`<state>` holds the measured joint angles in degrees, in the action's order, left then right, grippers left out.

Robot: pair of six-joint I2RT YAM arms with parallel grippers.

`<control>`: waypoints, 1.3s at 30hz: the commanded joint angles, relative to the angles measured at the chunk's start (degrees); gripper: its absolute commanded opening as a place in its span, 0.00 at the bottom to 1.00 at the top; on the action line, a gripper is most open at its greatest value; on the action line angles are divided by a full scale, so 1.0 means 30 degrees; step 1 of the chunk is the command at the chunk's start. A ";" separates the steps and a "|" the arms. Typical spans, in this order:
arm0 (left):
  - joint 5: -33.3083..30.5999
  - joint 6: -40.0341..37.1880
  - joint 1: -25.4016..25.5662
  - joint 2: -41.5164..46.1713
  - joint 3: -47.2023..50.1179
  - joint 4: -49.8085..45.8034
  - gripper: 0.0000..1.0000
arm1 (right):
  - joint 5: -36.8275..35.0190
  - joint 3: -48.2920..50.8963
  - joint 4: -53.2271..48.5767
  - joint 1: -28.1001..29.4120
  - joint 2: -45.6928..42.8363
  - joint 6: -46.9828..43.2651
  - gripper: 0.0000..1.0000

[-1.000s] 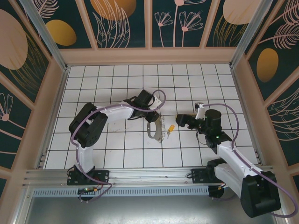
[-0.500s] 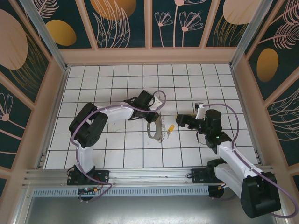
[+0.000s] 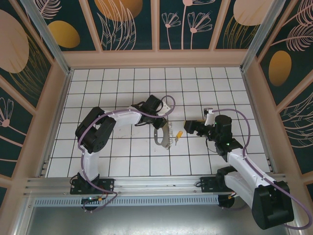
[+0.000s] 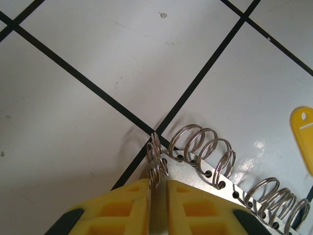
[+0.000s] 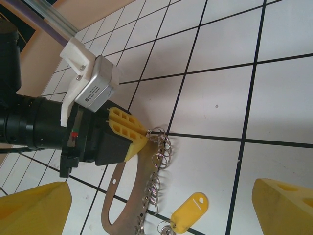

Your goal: Put the keys on the keyring

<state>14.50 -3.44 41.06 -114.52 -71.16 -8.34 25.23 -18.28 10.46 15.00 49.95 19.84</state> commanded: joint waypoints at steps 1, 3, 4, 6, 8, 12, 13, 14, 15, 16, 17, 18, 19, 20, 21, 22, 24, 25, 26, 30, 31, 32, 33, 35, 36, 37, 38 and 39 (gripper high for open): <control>-0.0116 -0.0442 0.0134 -0.0376 -0.0680 0.0050 0.14 | -0.0267 -0.0615 -0.0052 0.0091 -0.0449 -0.0401 0.95; -0.0218 -0.0524 0.0120 -0.0462 -0.0715 0.0113 0.12 | -0.0267 -0.0616 -0.0097 0.0087 -0.0485 -0.0404 0.95; -0.0221 -0.0522 0.0136 -0.0517 -0.0744 0.0124 0.12 | -0.0296 -0.0617 -0.0117 0.0095 -0.0524 -0.0430 0.95; -0.0185 -0.0552 0.0119 -0.0559 -0.0773 0.0194 0.11 | -0.0347 -0.0615 -0.0145 0.0080 -0.0595 -0.0437 0.96; -0.0072 -0.0514 0.0127 -0.0627 -0.0825 0.0243 0.09 | -0.0380 -0.0587 -0.0190 0.0068 -0.0654 -0.0481 0.96; 0.0248 -0.0506 0.0128 -0.0784 -0.0949 0.0259 0.08 | -0.0424 -0.0593 -0.0307 0.0078 -0.0740 -0.0575 0.96; 0.0278 -0.0515 0.0126 -0.0819 -0.0950 0.0260 0.09 | -0.0441 -0.0601 -0.0337 0.0090 -0.0743 -0.0603 0.96; 0.0307 -0.0529 0.0112 -0.0832 -0.0957 0.0260 0.09 | -0.0442 -0.0557 -0.0348 0.0095 -0.0772 -0.0588 0.96; 0.0373 -0.0550 0.0116 -0.0839 -0.0979 0.0240 0.10 | -0.0470 -0.0530 -0.0340 0.0062 -0.0817 -0.0634 0.96; 0.0457 -0.0534 0.0115 -0.0838 -0.1007 0.0216 0.12 | -0.0472 -0.0512 -0.0379 0.0087 -0.0871 -0.0635 0.96; 0.0518 -0.0551 0.0102 -0.0831 -0.1008 0.0186 0.13 | -0.0472 -0.0500 -0.0381 0.0081 -0.0882 -0.0642 0.96; 0.0588 -0.0552 0.0119 -0.0846 -0.1008 0.0216 0.15 | -0.0472 -0.0476 -0.0356 0.0077 -0.0890 -0.0664 0.96; 0.0568 -0.0537 0.0106 -0.0876 -0.1008 0.0231 0.16 | -0.0486 -0.0490 -0.0351 0.0086 -0.0934 -0.0642 0.96; 0.0531 -0.0541 0.0115 -0.0865 -0.1023 0.0231 0.16 | -0.0487 -0.0459 -0.0333 0.0094 -0.0955 -0.0664 0.96; 0.0527 -0.0530 0.0130 -0.0908 -0.1008 0.0242 0.16 | -0.0494 -0.0443 -0.0351 0.0094 -0.0959 -0.0661 0.96; 0.0547 -0.0522 0.0124 -0.0909 -0.1008 0.0287 0.16 | -0.0473 -0.0426 -0.0359 0.0079 -0.0977 -0.0691 0.96; 0.0670 -0.0493 0.0132 -0.0991 -0.1034 0.0340 0.16 | -0.0471 -0.0429 -0.0381 0.0092 -0.1006 -0.0677 0.96; 0.0674 -0.0478 0.0140 -0.1040 -0.1088 0.0348 0.16 | -0.0501 -0.0414 -0.0405 0.0055 -0.1034 -0.0694 0.96; 0.0652 -0.0488 0.0112 -0.1058 -0.1139 0.0348 0.16 | -0.0501 -0.0413 -0.0410 0.0096 -0.1064 -0.0694 0.96; 0.0729 -0.0522 0.0124 -0.1280 -0.1372 0.0377 0.15 | -0.0530 -0.0353 -0.0447 0.0076 -0.1154 -0.0747 0.96; 0.0754 -0.0528 0.0128 -0.1332 -0.1431 0.0336 0.14 | -0.0502 -0.0351 -0.0466 0.0094 -0.1180 -0.0780 0.96; 0.0790 -0.0576 0.0112 -0.1372 -0.1498 0.0318 0.14 | -0.0472 -0.0351 -0.0447 0.0093 -0.1226 -0.0820 0.96; 0.0819 -0.0581 0.0129 -0.1405 -0.1535 0.0289 0.13 | -0.0457 -0.0358 -0.0483 0.0094 -0.1269 -0.0857 0.96; 0.0821 -0.0609 0.0098 -0.1393 -0.1508 0.0289 0.13 | -0.0530 -0.0334 -0.0549 0.0091 -0.1357 -0.0898 0.97; 0.0835 -0.0625 0.0133 -0.1363 -0.1478 0.0289 0.12 | -0.0574 -0.0351 -0.0578 0.0068 -0.1388 -0.0887 0.97; 0.0855 -0.0623 0.0115 -0.1345 -0.1419 0.0287 0.11 | -0.0589 -0.0355 -0.0586 0.0092 -0.1416 -0.0921 0.97; 0.0878 -0.0634 0.0108 -0.1314 -0.1387 0.0289 0.09 | -0.0604 -0.0351 -0.0607 0.0096 -0.1417 -0.0928 0.97; 0.0923 -0.0625 0.0134 -0.1292 -0.1387 0.0289 0.07 | -0.0611 -0.0351 -0.0643 0.0092 -0.1408 -0.0912 0.97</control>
<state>16.10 -4.43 41.06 -117.97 -74.26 -7.64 24.12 -18.28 9.08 15.00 46.61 18.13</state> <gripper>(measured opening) 0.081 0.969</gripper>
